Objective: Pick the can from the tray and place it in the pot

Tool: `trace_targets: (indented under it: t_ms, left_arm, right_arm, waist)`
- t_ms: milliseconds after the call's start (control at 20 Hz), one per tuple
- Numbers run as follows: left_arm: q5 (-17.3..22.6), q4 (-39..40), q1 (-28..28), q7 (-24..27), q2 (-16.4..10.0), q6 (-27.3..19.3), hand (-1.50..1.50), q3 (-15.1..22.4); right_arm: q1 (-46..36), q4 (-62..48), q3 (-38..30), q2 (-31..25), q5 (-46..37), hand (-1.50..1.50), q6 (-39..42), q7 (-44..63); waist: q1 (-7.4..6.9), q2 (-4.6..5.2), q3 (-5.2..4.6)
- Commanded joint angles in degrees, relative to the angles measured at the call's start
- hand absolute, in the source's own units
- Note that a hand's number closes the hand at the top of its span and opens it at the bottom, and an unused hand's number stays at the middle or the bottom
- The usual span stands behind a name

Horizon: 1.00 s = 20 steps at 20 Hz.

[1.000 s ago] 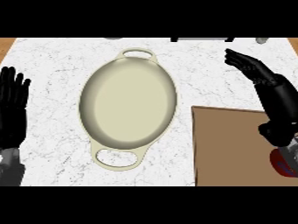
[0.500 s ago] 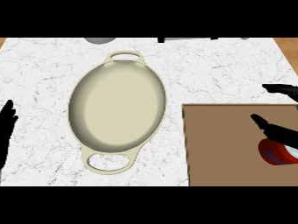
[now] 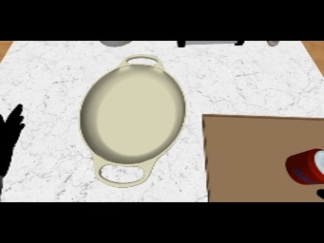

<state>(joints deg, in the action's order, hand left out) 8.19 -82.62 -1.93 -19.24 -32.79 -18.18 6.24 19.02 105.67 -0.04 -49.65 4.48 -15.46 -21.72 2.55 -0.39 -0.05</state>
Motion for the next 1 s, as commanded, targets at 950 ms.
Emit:
trace_targets:
  t_ms: [950]
  left_arm:
    - [-5.24, 0.23, -4.33, -3.26, 5.08, -0.14, 0.0, 1.23]
  right_arm:
    - [11.51, 18.92, -9.79, -19.95, -7.41, -1.5, 27.78, 40.13]
  waist:
    - [-2.22, 0.39, 0.03]
